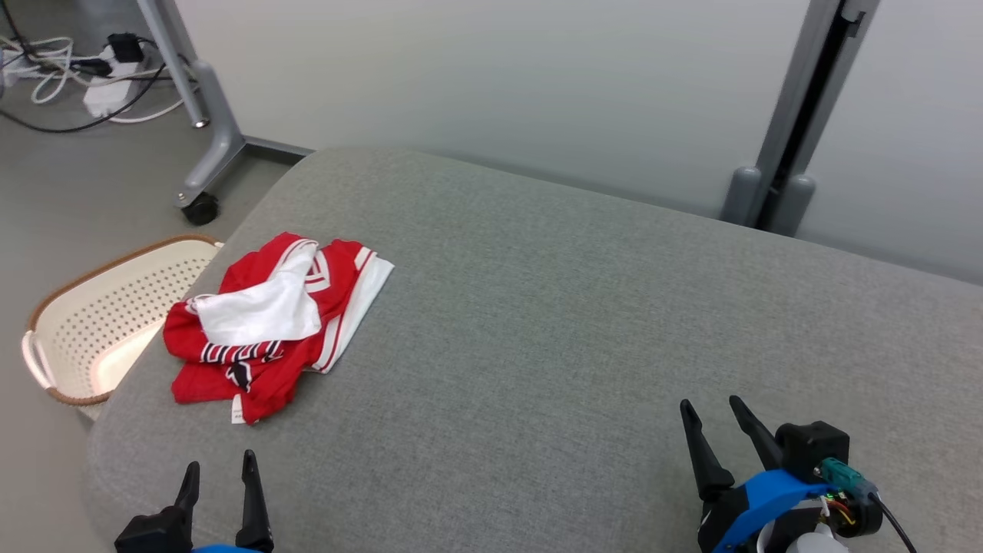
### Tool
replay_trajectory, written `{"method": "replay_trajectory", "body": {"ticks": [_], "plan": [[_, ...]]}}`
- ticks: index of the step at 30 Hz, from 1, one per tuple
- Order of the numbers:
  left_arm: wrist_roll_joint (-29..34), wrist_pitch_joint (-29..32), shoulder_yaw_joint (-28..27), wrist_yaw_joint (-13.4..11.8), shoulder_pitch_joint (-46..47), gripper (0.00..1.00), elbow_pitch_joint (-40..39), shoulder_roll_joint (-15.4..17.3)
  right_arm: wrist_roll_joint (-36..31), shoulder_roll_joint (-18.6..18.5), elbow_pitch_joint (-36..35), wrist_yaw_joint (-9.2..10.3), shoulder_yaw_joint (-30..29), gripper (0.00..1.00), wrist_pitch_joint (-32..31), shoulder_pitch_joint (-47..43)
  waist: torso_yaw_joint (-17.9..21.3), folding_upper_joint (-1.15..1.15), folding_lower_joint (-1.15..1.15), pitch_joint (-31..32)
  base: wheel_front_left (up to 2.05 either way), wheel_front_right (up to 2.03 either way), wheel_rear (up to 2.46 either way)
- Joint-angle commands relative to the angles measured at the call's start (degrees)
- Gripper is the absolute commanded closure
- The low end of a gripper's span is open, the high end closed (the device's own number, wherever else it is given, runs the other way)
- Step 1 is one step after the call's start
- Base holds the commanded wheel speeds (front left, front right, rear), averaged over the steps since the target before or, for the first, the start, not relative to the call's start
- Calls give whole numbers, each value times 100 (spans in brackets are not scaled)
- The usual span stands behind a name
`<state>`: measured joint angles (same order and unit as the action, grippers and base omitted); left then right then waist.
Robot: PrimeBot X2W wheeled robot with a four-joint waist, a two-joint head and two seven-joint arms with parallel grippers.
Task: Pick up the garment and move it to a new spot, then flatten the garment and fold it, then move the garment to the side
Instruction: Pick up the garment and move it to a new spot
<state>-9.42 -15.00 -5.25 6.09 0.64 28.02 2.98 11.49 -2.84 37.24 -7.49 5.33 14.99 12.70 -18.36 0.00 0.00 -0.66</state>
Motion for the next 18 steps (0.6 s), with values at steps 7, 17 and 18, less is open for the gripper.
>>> {"method": "replay_trajectory", "body": {"ticks": [7, 17, 18], "plan": [[7, -26, -255, 32, -118, 0, -30, -6, 30, -18, 24, 0, 150, 0, 26, 117, -454, 0, 0, -123, 0, 0, 0], [-11, -26, -521, 57, 387, 0, 57, 44, -145, -15, -75, 0, 210, 0, 26, 333, -225, 0, 0, -459, 0, 0, 0], [-16, -26, -565, 74, 488, 0, 83, 99, -182, -16, -90, 0, 204, 0, 26, 367, -192, 0, 0, -528, 0, 0, 0]]}}
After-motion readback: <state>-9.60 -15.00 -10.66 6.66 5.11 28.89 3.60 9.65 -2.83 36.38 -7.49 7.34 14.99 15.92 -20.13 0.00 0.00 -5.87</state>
